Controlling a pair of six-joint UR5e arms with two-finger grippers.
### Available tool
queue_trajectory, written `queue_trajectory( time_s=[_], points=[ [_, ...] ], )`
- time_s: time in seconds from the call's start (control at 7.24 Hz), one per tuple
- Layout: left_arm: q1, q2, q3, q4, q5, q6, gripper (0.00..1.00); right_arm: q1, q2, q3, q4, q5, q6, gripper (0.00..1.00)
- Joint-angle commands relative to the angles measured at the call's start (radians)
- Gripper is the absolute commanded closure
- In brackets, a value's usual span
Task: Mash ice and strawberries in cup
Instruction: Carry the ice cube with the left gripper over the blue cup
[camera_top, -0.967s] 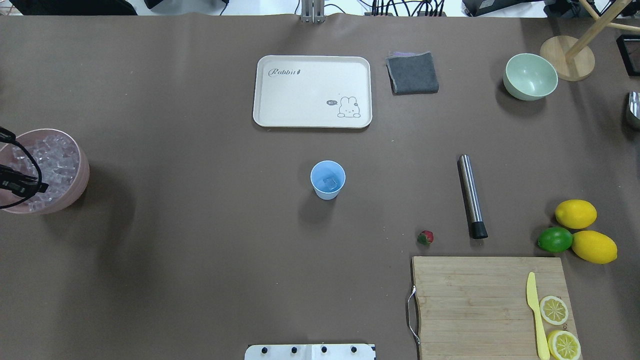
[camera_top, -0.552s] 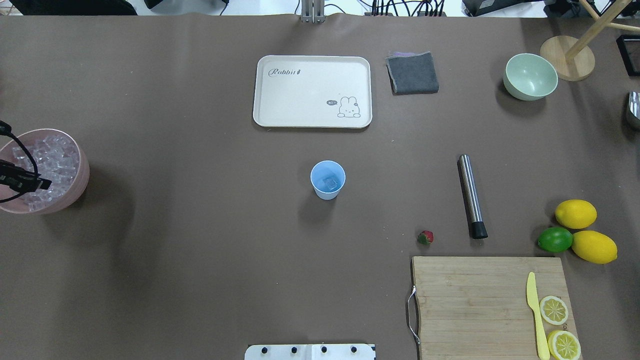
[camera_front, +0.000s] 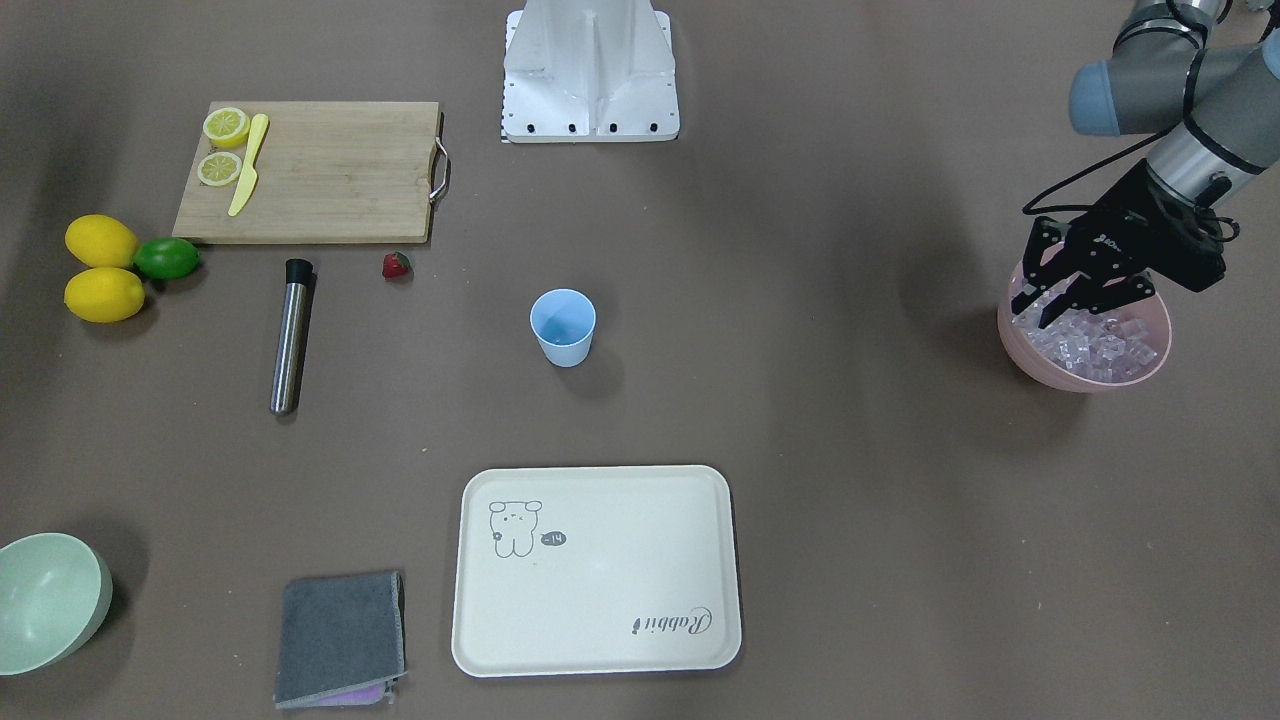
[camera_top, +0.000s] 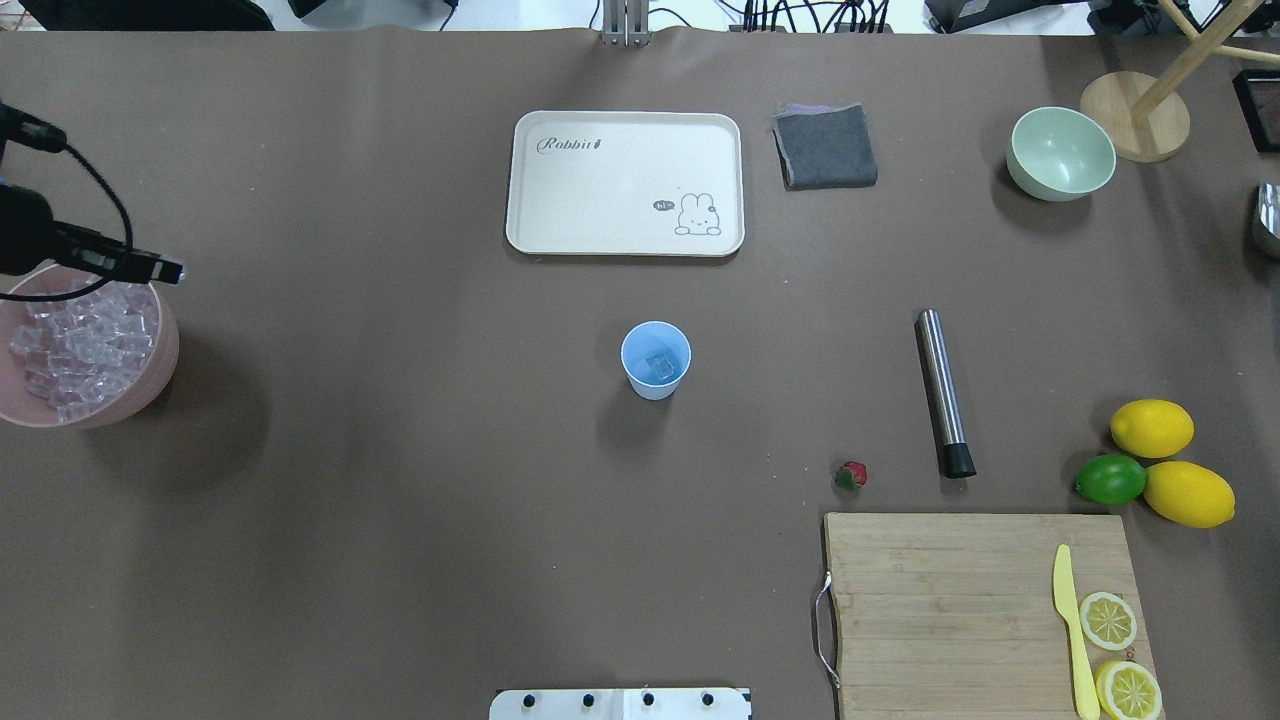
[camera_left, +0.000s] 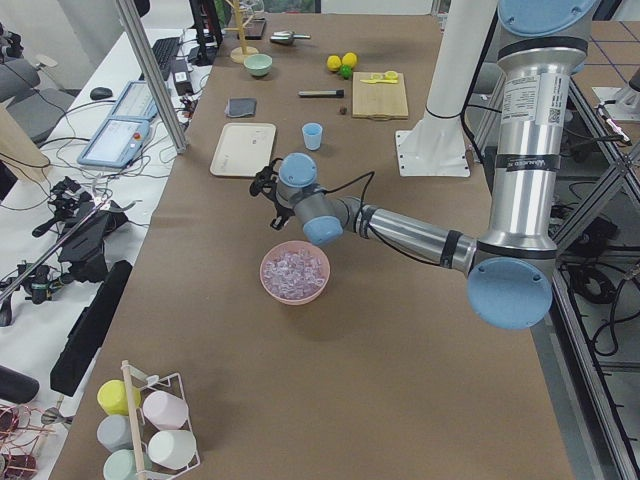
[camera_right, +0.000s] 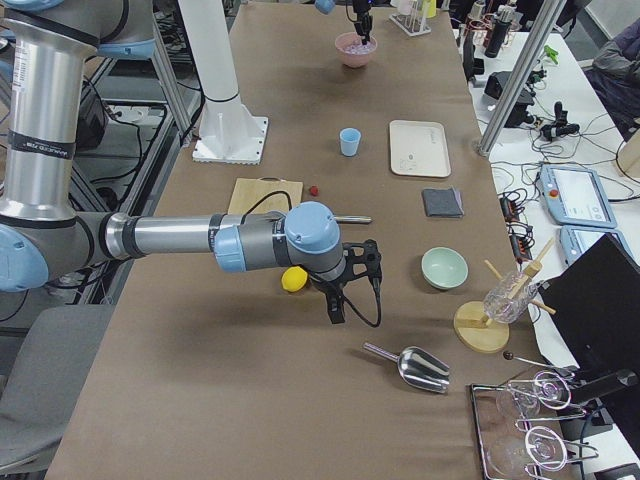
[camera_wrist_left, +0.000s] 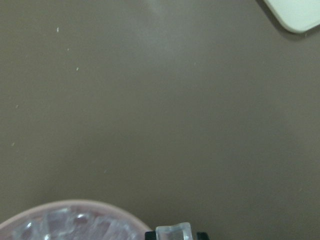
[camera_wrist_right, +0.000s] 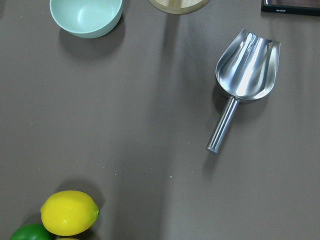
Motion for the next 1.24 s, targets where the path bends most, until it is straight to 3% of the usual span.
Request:
queue_trajectory(
  time_s=[0.0, 0.41, 0.69, 1.1],
  points=[
    [0.132, -0.154, 0.013, -0.002, 0.033, -0.245, 1.0, 0.0, 0.001, -0.001, 0.0, 0.001, 0.002, 0.0],
    [0.44, -0.373, 0.066, 0.009, 0.419, -0.512, 1.0, 0.0, 0.001, -0.003, -0.003, 0.001, 0.002, 0.0],
    [0.537, -0.514, 0.161, 0.011, 0.551, -0.585, 1.0, 0.0, 0.002, -0.004, -0.006, 0.003, 0.002, 0.0],
    [0.608, -0.561, 0.175, 0.011, 0.636, -0.599, 1.0, 0.0, 0.0, -0.016, -0.011, 0.026, 0.003, 0.0]
  ],
)
